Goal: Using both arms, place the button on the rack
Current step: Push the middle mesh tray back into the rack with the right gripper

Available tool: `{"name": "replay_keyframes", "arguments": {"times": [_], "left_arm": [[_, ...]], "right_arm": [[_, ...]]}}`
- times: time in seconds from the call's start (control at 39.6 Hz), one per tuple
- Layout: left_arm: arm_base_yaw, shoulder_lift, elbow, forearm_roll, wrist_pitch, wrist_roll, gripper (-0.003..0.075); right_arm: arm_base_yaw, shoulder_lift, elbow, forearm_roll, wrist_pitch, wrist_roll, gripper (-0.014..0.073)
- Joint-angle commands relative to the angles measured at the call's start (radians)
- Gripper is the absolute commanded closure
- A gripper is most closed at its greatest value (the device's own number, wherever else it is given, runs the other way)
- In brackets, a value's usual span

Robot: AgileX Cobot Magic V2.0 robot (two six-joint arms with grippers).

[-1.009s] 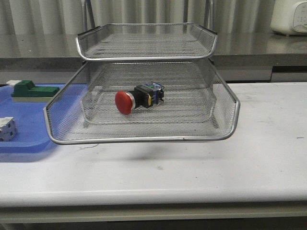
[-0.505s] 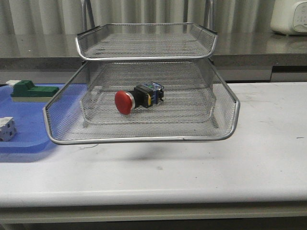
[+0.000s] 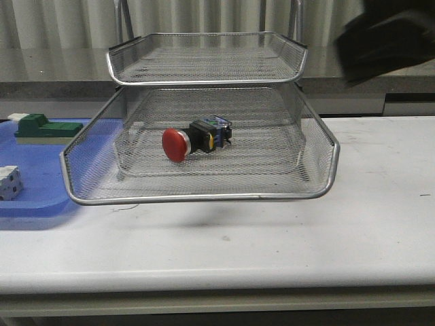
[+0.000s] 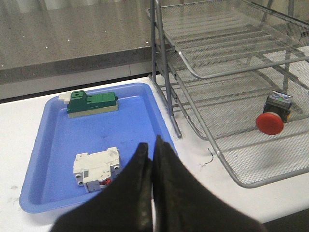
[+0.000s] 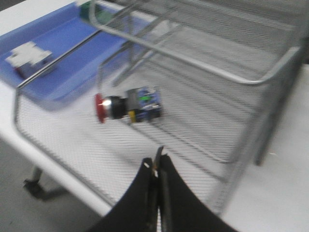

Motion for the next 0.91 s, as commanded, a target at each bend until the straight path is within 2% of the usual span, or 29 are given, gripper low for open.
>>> {"name": "replay_keyframes", "arguments": {"times": [0.0,0.08,0.23,0.61,0.88], "left_arm": [[0.003,0.007,-0.025,-0.023,-0.081,-0.008,0.0739],[0.003,0.007,-0.025,-0.023,-0.081,-0.008,0.0739],[0.003,0.007,-0.025,-0.023,-0.081,-0.008,0.0739],[0.003,0.007,-0.025,-0.023,-0.081,-0.008,0.0739],[0.003,0.007,-0.025,-0.023,-0.081,-0.008,0.0739]], "right_arm": [[0.116,0.080,-0.060,-0.007,-0.079,-0.007,0.0653],[0.211,0.164,-0.078,-0.007,-0.081,-0.007,0.0653],[0.297,0.278,-0.108,-0.007,-0.079,-0.007,0.0653],[0.252,0.496,-0.237,-0.007,-0.061,-0.007,0.0653],[0.191,0.579,-0.303,-0.012,-0.064,-0.008,0.0653]]}}
